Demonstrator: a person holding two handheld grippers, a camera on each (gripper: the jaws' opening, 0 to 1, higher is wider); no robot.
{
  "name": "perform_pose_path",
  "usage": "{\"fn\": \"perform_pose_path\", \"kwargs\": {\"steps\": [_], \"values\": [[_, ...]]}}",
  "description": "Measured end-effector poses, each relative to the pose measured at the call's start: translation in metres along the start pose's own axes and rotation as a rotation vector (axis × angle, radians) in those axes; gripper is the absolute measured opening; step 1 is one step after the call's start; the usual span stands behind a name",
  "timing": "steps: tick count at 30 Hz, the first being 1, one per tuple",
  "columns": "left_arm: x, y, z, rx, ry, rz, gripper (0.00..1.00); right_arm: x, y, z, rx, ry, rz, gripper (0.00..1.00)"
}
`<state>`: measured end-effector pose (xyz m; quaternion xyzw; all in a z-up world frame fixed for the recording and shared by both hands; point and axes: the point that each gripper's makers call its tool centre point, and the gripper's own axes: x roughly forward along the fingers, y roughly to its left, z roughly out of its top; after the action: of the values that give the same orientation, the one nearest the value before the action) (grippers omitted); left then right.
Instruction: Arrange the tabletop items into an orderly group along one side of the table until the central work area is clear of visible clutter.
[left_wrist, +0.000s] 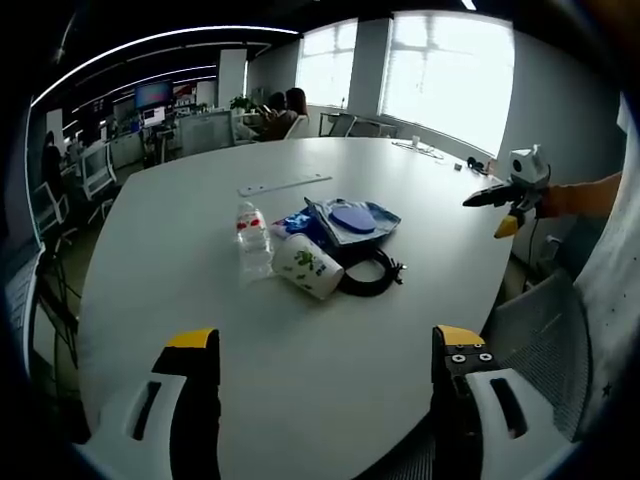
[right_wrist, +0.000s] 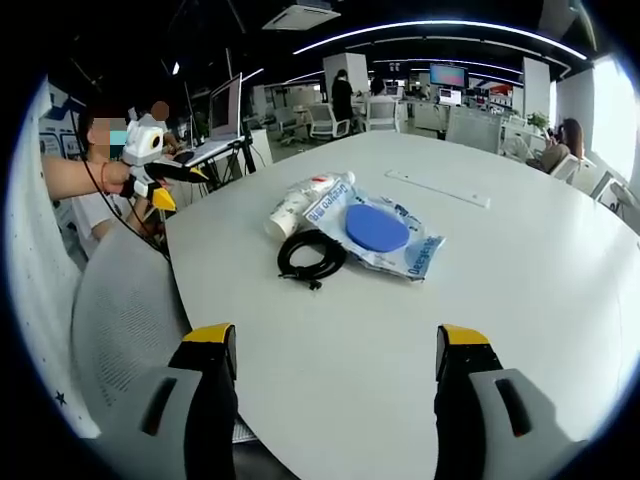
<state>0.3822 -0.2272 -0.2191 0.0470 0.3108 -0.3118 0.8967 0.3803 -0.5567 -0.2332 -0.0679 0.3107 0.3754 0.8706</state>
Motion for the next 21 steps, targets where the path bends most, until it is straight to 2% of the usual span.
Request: {"fn": "perform_pose_path", "kwargs": {"steps": [21], "values": [[-0.0031, 0.0018, 0.0010, 0.000, -0.006, 0.006, 0.88, -0.0005, 0.0010, 0.0005, 0.001, -0.005, -0.001, 0.81]]}}
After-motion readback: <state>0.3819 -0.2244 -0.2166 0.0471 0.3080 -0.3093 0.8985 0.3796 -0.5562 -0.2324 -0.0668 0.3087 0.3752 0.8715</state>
